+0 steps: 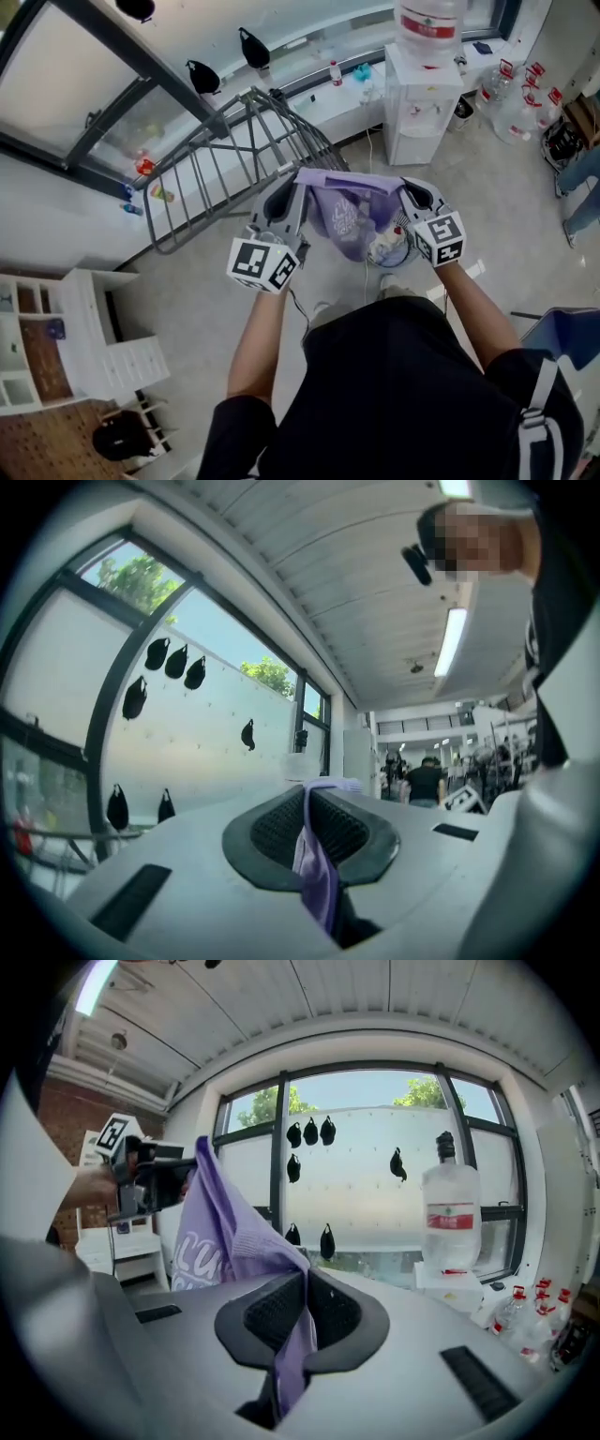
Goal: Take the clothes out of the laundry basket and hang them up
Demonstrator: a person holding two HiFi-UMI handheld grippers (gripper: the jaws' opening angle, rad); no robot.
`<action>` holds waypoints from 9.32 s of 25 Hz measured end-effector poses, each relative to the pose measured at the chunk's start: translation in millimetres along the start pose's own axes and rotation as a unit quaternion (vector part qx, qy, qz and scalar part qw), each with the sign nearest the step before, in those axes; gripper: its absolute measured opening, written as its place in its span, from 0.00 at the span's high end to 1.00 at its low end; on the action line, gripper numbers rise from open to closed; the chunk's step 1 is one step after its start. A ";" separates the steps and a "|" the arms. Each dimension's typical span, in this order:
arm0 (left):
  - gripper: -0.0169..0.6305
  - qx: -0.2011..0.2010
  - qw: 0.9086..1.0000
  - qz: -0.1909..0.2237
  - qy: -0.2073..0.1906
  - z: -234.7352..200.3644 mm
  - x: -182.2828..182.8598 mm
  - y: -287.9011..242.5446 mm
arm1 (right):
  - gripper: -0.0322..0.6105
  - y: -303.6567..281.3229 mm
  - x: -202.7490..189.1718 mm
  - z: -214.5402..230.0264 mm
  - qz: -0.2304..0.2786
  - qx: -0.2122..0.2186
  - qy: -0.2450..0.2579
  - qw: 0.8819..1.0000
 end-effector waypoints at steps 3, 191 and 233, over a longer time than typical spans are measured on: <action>0.94 0.015 0.998 0.001 -0.055 -20.6 9.6 37.8 | 0.94 -2.6 36.9 -20.4 0.024 0.003 0.006 1.000; 0.95 -0.336 0.856 -0.391 0.025 -11.5 -442.9 -189.7 | 0.74 -109.6 -578.2 30.8 -0.232 -0.327 -0.475 0.784; 0.95 -0.270 0.852 -0.444 0.061 6.4 -472.8 -147.3 | 0.95 -68.5 -584.5 20.6 -0.210 -0.202 -0.421 0.859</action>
Point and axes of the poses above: the fingertips, and each gripper's own axes: y backward along the fingers, z to its right, x out of its top, the point moved 8 cm from there along y, backward along the fingers, and after that the axes turned 10 degrees about x, right-handed, at the moved point
